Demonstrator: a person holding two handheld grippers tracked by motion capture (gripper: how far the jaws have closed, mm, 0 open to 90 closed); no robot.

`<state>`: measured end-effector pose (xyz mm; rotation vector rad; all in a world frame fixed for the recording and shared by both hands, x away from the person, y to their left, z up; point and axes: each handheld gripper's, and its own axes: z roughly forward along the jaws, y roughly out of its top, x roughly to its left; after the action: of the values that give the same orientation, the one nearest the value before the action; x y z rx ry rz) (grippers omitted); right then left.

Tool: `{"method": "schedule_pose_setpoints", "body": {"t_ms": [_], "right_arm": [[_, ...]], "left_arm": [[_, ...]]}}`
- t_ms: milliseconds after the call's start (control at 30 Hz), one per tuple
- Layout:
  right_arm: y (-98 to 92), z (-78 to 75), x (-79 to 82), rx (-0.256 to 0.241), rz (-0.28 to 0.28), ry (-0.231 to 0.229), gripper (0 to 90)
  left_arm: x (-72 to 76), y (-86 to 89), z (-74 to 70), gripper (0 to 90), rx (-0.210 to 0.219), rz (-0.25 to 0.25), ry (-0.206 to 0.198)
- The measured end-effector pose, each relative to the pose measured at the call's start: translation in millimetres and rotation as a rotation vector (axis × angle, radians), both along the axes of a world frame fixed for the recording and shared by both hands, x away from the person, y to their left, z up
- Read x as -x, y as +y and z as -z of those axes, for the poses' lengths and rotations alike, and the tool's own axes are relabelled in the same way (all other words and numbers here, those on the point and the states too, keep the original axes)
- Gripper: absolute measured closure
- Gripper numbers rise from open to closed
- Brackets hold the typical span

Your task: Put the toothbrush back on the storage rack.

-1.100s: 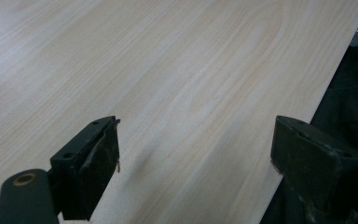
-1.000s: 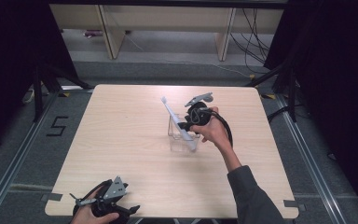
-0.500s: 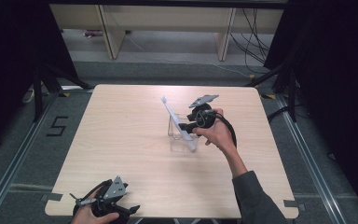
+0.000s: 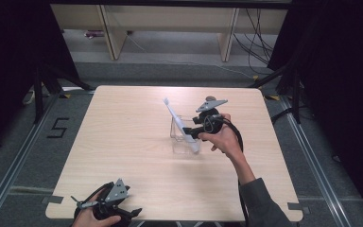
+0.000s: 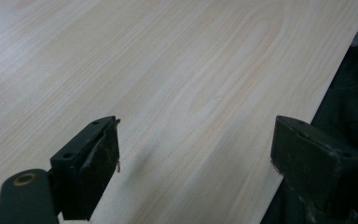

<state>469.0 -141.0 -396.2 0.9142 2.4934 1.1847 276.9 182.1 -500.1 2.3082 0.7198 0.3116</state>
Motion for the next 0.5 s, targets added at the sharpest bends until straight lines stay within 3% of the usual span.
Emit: {"method": "schedule_pose_setpoints", "body": {"t_ms": [100, 200, 233, 267, 300, 400, 467, 500], "right_arm": [[-0.9, -1.5, 1.2, -0.013, 0.007, -0.021, 38.6], [-3.1, -4.6, 4.5, -0.015, 0.020, -0.001, 37.6], [-5.4, -5.2, 3.7, -0.005, 0.011, -0.031, 37.6], [-5.4, -5.0, 5.0, -0.019, 0.014, -0.021, 37.5], [-6.9, -5.3, 4.5, -0.010, 0.010, -0.043, 37.5], [-8.3, -6.3, 8.4, -0.019, 0.026, -0.005, 37.2], [-10.7, -6.3, 6.4, -0.014, 0.006, -0.034, 36.5], [-10.7, -6.8, 8.8, -0.014, 0.028, -0.016, 36.4]], "left_arm": [[0.3, 0.3, -0.4, 14.8, 0.000, 0.003, -0.001], [-0.1, 0.6, -0.7, 14.8, -0.006, 0.007, 0.001], [-0.1, 0.6, -0.8, 14.7, -0.005, 0.007, 0.000], [-0.5, 0.9, -1.0, 14.8, -0.005, 0.012, 0.005], [-0.4, 0.9, -1.1, 14.7, -0.005, 0.011, 0.004], [0.6, 0.3, -0.9, 14.8, 0.000, 0.005, -0.004], [0.6, 0.4, -0.9, 14.8, 0.000, 0.005, -0.004], [0.7, 0.5, -0.9, 14.8, 0.000, 0.005, -0.004]]}}
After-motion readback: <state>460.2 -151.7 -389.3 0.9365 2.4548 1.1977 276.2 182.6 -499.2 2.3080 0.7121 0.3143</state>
